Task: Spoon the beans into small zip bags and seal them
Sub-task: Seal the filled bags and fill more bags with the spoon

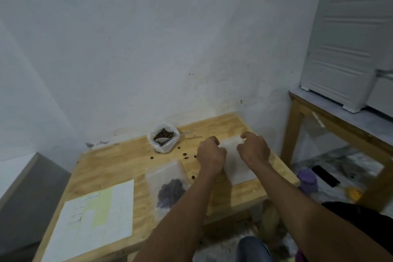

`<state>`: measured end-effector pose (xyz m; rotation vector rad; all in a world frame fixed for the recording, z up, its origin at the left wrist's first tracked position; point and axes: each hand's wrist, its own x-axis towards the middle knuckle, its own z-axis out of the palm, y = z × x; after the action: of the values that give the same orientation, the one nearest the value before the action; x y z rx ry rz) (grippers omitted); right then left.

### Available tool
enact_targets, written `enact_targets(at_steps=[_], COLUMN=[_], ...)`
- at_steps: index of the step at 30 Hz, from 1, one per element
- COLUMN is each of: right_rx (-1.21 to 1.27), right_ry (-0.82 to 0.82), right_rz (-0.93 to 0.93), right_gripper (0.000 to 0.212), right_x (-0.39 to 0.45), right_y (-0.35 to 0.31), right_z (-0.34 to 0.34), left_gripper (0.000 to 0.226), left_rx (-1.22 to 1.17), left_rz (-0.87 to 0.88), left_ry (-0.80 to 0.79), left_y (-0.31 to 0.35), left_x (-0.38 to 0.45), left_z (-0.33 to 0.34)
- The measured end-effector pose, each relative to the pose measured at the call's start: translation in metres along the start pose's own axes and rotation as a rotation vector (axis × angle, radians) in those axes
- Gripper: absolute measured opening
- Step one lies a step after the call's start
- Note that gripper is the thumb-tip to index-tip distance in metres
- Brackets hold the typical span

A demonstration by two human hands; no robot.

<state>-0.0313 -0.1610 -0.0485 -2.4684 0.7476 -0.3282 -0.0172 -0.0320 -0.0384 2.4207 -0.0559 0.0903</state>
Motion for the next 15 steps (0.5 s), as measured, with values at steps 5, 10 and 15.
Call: enact_targets(at_steps=[5, 10, 15], right_rx=[0.022, 0.163, 0.436], right_ry=[0.042, 0.097, 0.090], right_rz=[0.031, 0.034, -0.059], right_gripper=[0.038, 0.042, 0.036], right_x=[0.000, -0.001, -0.002], right_y=[-0.002, -0.008, -0.027], right_z=[-0.004, -0.014, -0.032], left_gripper=[0.028, 0.033, 0.035], left_rx=[-0.033, -0.500, -1.056], left_rz=[0.012, -0.143, -0.333], left_ry=[0.041, 0.071, -0.030], left_y=[0.000, 0.003, 0.001], left_x=[0.002, 0.008, 0.020], left_z=[0.004, -0.005, -0.027])
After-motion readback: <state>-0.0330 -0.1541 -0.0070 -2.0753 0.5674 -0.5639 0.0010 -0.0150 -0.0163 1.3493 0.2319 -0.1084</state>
